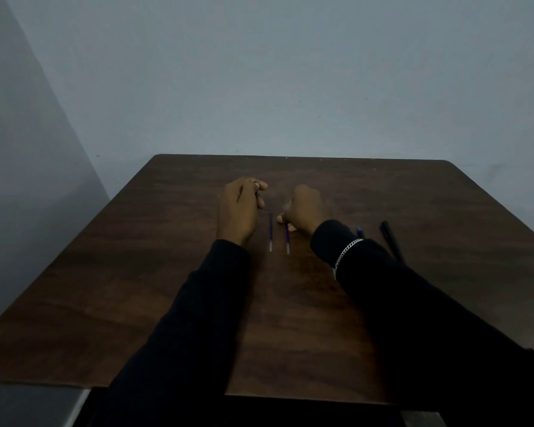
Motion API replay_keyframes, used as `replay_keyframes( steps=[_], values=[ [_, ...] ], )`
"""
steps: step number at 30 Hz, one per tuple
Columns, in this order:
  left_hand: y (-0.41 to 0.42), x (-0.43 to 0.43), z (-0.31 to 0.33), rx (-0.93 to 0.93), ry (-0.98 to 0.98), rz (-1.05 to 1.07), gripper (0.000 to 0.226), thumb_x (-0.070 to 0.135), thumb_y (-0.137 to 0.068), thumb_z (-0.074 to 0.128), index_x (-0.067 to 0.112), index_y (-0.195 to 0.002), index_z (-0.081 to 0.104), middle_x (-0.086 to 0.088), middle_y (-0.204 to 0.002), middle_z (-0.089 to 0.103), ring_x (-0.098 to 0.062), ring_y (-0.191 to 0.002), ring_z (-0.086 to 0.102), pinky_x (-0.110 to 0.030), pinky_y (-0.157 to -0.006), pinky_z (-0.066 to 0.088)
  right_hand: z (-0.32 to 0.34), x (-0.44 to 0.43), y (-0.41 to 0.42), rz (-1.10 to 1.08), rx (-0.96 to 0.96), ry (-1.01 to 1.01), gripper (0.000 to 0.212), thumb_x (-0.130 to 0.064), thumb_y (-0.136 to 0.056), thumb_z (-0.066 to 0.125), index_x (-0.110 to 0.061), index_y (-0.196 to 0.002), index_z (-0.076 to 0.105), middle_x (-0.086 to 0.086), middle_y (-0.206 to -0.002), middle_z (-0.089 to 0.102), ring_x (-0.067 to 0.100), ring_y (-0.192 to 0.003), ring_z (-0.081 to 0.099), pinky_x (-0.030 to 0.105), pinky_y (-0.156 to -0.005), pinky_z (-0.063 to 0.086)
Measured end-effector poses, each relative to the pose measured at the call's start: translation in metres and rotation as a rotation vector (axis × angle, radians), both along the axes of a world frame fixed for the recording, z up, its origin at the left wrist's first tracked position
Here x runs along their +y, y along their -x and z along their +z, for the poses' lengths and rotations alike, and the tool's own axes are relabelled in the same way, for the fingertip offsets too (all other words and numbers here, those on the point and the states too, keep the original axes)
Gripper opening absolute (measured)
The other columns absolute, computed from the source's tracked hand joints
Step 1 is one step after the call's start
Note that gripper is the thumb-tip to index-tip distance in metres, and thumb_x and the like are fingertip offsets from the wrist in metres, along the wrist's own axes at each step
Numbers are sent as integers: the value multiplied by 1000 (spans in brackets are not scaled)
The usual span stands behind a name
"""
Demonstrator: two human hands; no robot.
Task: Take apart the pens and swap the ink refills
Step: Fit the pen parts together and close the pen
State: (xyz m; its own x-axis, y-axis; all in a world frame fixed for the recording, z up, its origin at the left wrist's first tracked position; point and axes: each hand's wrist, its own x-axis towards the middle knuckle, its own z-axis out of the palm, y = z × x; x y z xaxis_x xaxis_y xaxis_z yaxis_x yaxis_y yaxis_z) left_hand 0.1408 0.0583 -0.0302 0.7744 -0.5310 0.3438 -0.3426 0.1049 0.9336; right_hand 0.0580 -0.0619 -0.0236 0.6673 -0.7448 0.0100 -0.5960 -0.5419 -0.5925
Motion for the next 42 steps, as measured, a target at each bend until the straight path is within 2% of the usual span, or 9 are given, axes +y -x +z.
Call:
replay_keyframes(
  steps=[10, 16, 21, 25, 29, 31, 36, 40, 42],
  values=[
    [1, 1, -1, -18, -34, -2, 37, 13, -105, 39, 5, -90, 73, -8, -67, 59, -10, -58, 50, -27, -56, 36, -1, 3, -3, 5, -19, -12, 20, -10, -88, 81, 0, -98, 67, 18, -93, 73, 28, -76, 75, 45, -72, 66],
    [3, 1, -1, -13, -31, -16, 37, 11, -105, 40, 5, -91, 73, -6, -66, 59, -7, -55, 49, -23, -53, 36, 15, -1, 11, 1, -81, -98, 18, -14, -89, 81, -2, -81, 70, 14, -74, 74, 13, -53, 71, 29, -58, 62],
    [6, -1, -1, -20, -42, -73, 37, 11, -106, 40, 7, -92, 74, -4, -66, 61, 0, -51, 50, -14, -50, 37, 57, -13, 47, -26, -183, -94, 33, -17, -85, 84, 15, -85, 75, 22, -79, 78, 26, -66, 78, 41, -70, 66],
    [18, -5, -3, -17, -78, -160, 35, 8, -105, 43, 11, -85, 72, -4, -66, 63, -1, -50, 51, -20, -54, 38, 72, -14, 75, -28, -15, -69, 25, -14, -83, 85, 9, -85, 74, 15, -69, 76, 12, -50, 73, 31, -55, 63],
    [29, -7, -6, -57, -95, -221, 34, 5, -103, 46, 6, -81, 72, -3, -64, 62, 0, -50, 52, -13, -53, 41, 53, -1, 85, -24, 210, -66, 24, -5, -88, 79, -9, -79, 56, 6, -73, 69, 8, -43, 68, 19, -36, 47],
    [30, -8, -6, -74, -93, -228, 32, 3, -102, 47, 1, -81, 71, -5, -63, 62, 0, -50, 51, -12, -53, 40, 42, 6, 85, -24, 283, -83, 18, -3, -90, 76, -6, -88, 58, 9, -84, 69, 16, -58, 72, 22, -39, 52],
    [30, -7, -6, -95, -81, -235, 30, 3, -101, 47, -6, -84, 70, -9, -65, 61, -2, -50, 51, -15, -53, 40, 30, 14, 79, -20, 303, -16, 17, 2, -93, 63, 0, -110, 64, 21, -112, 73, 31, -91, 77, 45, -80, 65],
    [32, -7, -7, -103, -65, -265, 30, 10, -97, 48, -3, -83, 71, -6, -64, 61, 1, -50, 50, -12, -52, 39, 27, 16, 73, -17, 307, 29, 8, -2, -89, 63, -9, -87, 58, 21, -120, 67, 36, -108, 72, 47, -90, 62],
    [32, -7, -7, -116, -64, -280, 31, 14, -95, 47, -1, -82, 71, -3, -63, 61, 0, -52, 51, -13, -54, 40, 23, 16, 68, -19, 320, 39, 22, -5, -87, 65, -14, -77, 49, 21, -120, 66, 36, -107, 71, 45, -90, 62]
  ],
)
